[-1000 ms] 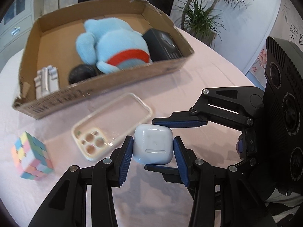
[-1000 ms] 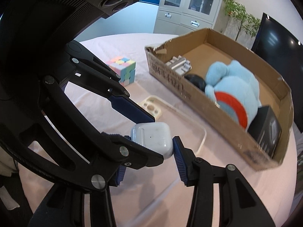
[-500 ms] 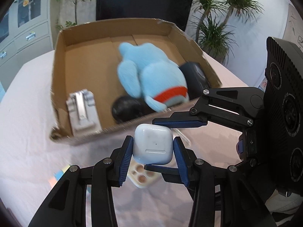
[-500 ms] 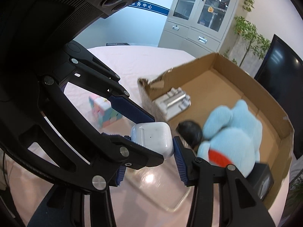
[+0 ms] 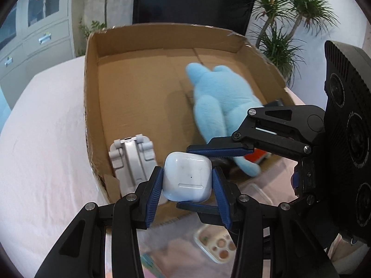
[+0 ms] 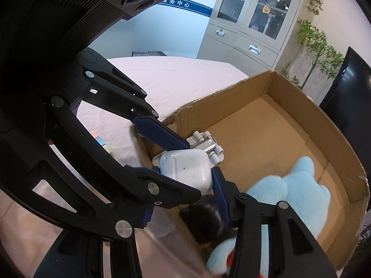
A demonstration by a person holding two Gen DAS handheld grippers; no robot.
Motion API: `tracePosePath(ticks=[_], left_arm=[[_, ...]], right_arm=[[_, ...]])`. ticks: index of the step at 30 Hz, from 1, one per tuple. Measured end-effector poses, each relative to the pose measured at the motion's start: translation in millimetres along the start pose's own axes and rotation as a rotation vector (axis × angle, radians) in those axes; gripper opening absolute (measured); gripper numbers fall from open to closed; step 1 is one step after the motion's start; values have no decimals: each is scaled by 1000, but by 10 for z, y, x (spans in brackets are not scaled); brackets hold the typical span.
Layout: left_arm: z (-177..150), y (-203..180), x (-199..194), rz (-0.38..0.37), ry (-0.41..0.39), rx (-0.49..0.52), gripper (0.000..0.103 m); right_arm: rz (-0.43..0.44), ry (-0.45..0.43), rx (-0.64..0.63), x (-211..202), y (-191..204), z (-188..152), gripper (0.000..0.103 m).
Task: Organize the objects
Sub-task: 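Open the left gripper to drop the earbuds case into the box, then move the left gripper to the clear phone case and grasp its rim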
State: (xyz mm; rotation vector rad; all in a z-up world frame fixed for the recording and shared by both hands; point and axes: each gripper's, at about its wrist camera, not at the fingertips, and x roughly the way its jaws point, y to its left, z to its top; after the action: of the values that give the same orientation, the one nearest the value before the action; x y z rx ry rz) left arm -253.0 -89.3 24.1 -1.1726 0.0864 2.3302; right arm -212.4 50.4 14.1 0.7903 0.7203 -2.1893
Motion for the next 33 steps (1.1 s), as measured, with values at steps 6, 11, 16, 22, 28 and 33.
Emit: tracePosePath(ticks=[6,11,16,22,28,33], left_arm=[[-20,66,193,112,7,-72,42],[-24,-133,-289,127,-140,-117,68],[-417,-357,-580,89,-174,-181,84],[-1033,-597,51,77,2,-305,85],[-1242,-676,385,148,12,-389,81],[-1260,-758,471,177,20,-364,45]], right_arm=[[-22,70,3,175,15,-47,49],[-66,-49,117,-408,-122,-131,74],[40,-88,309,-889,-137,-705,85],[38,55,496,-620,-71,-1463,85],[32,75,600,-294,-149,-1610,85],[23,82,571,-187,-73,-1546,85]])
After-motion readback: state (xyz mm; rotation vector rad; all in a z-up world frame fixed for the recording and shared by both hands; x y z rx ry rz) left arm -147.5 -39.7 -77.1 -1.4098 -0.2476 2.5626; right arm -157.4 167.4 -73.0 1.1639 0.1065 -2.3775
